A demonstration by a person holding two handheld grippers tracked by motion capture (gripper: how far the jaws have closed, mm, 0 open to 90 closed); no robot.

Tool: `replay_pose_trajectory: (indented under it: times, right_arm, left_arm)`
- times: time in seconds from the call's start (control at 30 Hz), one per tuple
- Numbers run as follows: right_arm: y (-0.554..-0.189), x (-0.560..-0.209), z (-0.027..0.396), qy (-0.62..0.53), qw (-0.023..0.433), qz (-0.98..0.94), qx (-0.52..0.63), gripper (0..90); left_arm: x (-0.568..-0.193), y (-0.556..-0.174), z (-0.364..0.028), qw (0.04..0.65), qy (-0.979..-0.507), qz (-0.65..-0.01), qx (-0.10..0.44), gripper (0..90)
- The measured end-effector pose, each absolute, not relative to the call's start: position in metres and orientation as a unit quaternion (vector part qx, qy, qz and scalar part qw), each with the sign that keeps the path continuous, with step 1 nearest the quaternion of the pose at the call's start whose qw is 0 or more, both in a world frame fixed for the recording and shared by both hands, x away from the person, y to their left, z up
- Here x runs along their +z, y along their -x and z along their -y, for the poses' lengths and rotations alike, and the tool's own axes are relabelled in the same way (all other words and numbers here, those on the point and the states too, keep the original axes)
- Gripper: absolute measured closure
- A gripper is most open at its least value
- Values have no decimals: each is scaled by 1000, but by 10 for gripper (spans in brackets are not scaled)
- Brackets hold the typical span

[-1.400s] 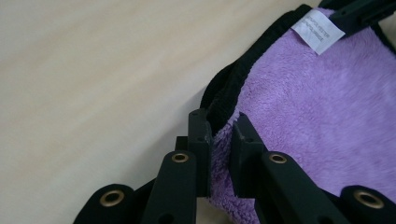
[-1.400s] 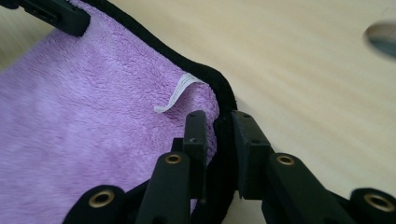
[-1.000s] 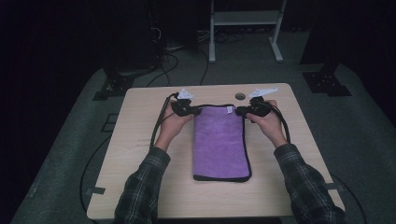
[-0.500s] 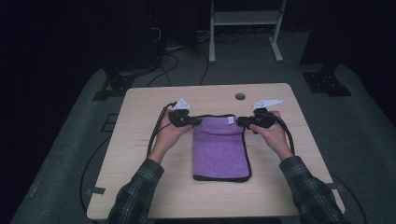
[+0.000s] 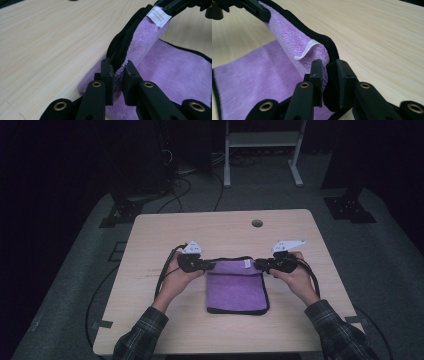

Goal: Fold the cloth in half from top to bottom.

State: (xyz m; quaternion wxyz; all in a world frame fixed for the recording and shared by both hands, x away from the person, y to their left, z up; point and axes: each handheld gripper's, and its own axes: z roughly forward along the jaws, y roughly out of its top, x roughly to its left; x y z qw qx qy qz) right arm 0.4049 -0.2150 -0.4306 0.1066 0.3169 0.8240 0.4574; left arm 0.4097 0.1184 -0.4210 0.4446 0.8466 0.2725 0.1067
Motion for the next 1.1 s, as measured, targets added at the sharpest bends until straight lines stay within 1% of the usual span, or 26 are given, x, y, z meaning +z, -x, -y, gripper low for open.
replay_pose_trajectory:
  times: [0.17, 0.2, 0.57, 0.87, 0.97, 1.0, 1.03, 1.1]
  right_arm:
    - [-391, -431, 215, -309, 105, -828, 457, 760]
    - [-384, -432, 215, -306, 101, -829, 458, 759]
    - [-355, -438, 218, -297, 83, -834, 457, 758]
    - [-340, -453, 217, -291, 67, -848, 437, 741]
    - [-338, -458, 217, -291, 60, -853, 430, 705]
    - [-337, -458, 217, -290, 59, -853, 431, 689]
    - [-337, -457, 218, -288, 59, -851, 435, 671]
    - [-336, -451, 220, -289, 61, -846, 445, 653]
  left_arm:
    - [-423, -395, -121, 445, -850, -265, 96, 807]
    - [-423, -392, -121, 447, -850, -264, 92, 807]
    - [-430, -363, -123, 444, -857, -253, 62, 807]
    - [-449, -349, -122, 422, -871, -249, 37, 789]
    - [-453, -347, -122, 418, -873, -248, 36, 738]
    - [-452, -347, -122, 420, -872, -247, 37, 702]
    - [-450, -346, -122, 425, -870, -246, 38, 647]
    - [-445, -345, -124, 431, -868, -242, 48, 596]
